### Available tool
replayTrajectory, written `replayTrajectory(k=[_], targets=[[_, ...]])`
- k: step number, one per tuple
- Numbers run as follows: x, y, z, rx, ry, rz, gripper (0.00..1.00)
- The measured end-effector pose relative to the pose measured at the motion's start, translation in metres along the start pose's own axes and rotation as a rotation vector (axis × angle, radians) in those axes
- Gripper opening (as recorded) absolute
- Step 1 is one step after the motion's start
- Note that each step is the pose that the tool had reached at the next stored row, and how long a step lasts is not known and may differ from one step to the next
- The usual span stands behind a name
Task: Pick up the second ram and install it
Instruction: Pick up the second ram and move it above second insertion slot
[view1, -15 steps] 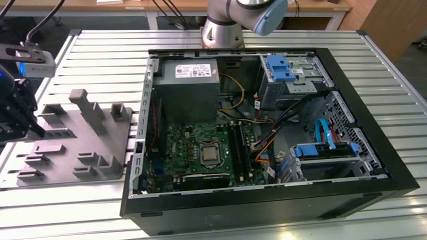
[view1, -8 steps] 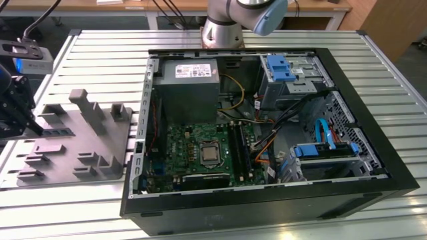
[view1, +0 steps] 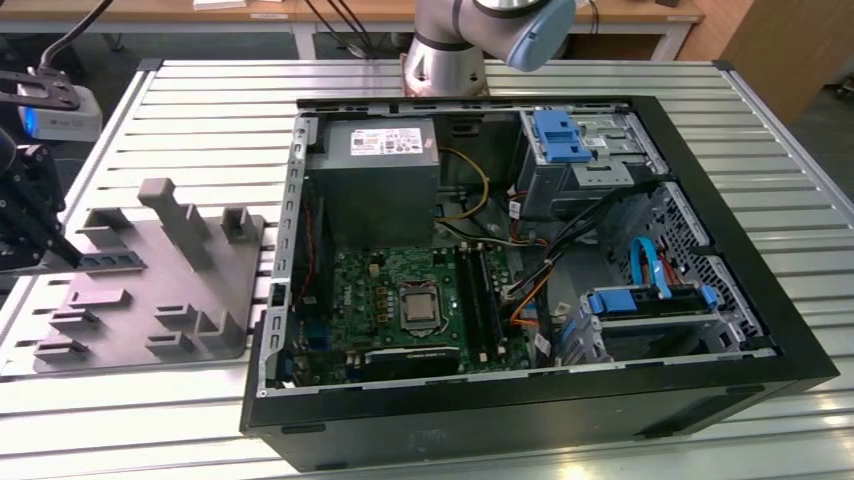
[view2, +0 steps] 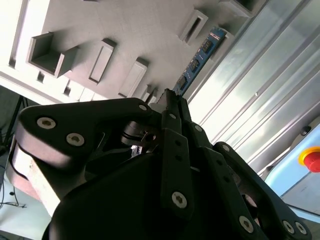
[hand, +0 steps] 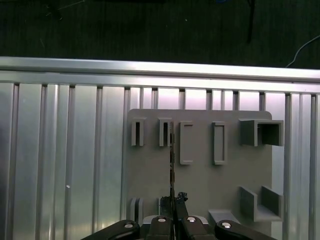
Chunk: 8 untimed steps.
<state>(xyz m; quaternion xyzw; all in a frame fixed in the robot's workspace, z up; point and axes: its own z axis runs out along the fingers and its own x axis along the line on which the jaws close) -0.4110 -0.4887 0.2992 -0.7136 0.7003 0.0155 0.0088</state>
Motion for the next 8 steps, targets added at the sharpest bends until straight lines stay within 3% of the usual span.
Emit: replayTrajectory(k=[8], targets=[[-0.0003, 0.0001, -0.0084, 0.0000, 0.0000, 0.000, 0.14]])
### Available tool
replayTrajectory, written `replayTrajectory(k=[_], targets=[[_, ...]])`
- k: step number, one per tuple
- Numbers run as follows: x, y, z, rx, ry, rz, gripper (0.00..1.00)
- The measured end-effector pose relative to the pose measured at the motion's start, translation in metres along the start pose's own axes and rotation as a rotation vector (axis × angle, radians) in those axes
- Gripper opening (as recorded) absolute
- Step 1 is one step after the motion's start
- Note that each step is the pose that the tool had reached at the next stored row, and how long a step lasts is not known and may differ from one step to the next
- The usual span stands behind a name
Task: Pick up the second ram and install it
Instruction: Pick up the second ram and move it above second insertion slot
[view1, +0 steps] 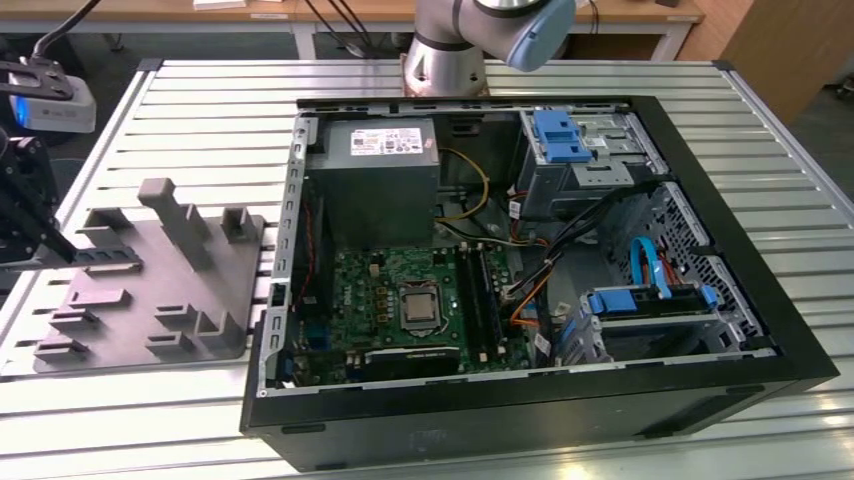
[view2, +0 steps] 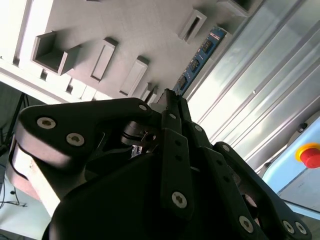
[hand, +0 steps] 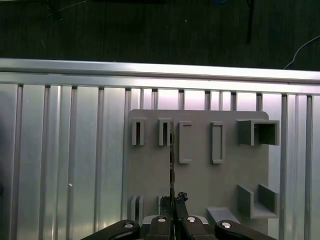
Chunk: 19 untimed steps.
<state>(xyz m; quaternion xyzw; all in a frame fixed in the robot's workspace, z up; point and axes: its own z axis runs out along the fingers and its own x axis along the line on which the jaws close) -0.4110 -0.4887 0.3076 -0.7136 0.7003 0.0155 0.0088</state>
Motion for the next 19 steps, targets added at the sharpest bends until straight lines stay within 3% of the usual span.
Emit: replayTrajectory(k=[19], targets=[[-0.0009, 0.0002, -0.0247, 0.0000, 0.0001, 0.000, 0.14]])
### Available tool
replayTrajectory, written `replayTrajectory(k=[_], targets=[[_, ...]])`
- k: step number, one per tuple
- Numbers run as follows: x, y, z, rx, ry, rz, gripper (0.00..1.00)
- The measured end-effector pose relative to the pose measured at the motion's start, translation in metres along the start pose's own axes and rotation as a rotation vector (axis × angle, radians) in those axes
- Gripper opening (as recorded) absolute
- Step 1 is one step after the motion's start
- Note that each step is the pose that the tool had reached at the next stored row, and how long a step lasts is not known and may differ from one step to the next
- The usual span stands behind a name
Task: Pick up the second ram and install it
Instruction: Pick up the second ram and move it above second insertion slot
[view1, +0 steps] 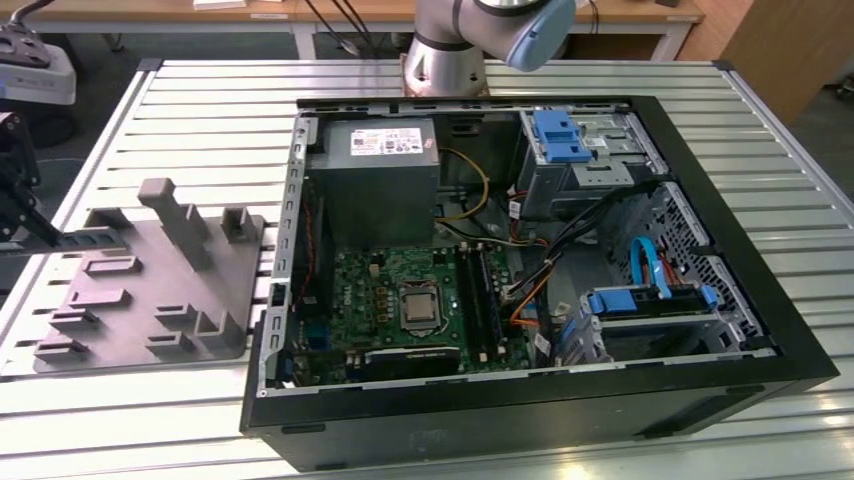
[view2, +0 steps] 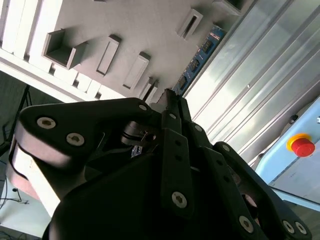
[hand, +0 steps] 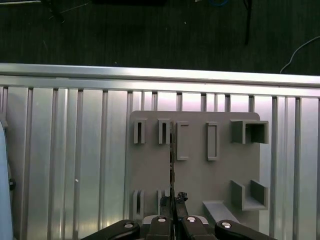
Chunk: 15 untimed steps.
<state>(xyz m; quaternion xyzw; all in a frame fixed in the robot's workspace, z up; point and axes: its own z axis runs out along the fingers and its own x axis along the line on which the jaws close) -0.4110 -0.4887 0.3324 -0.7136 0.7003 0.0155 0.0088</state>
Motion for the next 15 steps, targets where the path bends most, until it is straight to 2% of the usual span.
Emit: replayTrajectory(k=[15], targets=[[-0.0006, 0.0002, -0.0191, 0.0001, 0.0000, 0.000, 0.14]])
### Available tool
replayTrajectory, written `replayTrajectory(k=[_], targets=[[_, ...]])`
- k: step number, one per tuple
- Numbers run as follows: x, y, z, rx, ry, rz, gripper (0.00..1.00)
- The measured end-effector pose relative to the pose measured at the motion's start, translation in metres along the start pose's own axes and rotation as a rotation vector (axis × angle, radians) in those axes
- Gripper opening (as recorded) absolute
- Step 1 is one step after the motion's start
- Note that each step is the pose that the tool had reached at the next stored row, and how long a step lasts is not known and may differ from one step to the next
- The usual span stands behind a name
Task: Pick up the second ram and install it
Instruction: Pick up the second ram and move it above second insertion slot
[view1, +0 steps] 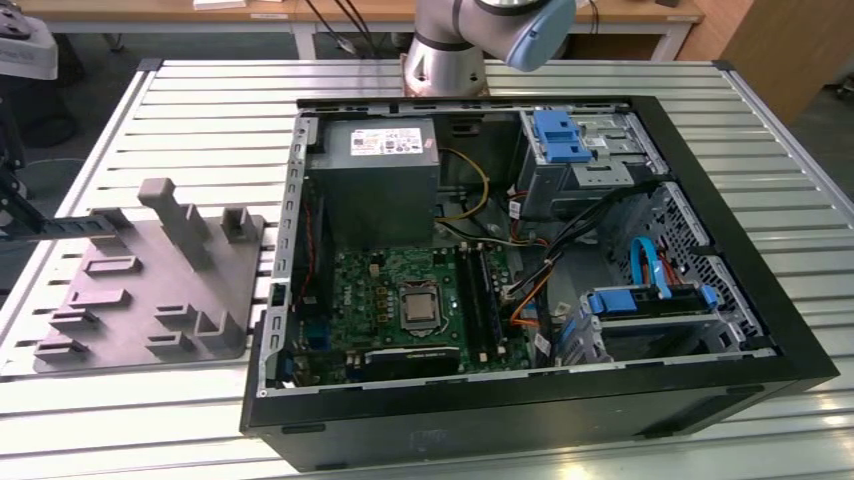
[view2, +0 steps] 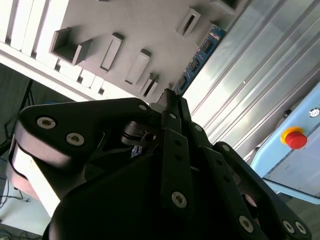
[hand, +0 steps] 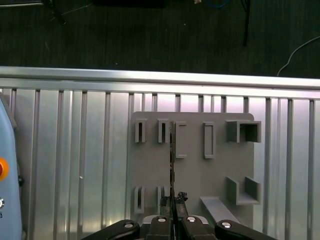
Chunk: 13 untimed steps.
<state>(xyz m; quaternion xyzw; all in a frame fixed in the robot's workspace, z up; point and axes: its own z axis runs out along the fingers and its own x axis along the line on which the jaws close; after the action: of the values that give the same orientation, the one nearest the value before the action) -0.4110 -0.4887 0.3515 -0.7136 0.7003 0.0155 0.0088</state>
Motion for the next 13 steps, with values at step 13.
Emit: replayTrajectory(k=[13], targets=[[-0.0014, 0.0001, -0.0136, 0.0000, -0.0001, 0.000, 0.14]])
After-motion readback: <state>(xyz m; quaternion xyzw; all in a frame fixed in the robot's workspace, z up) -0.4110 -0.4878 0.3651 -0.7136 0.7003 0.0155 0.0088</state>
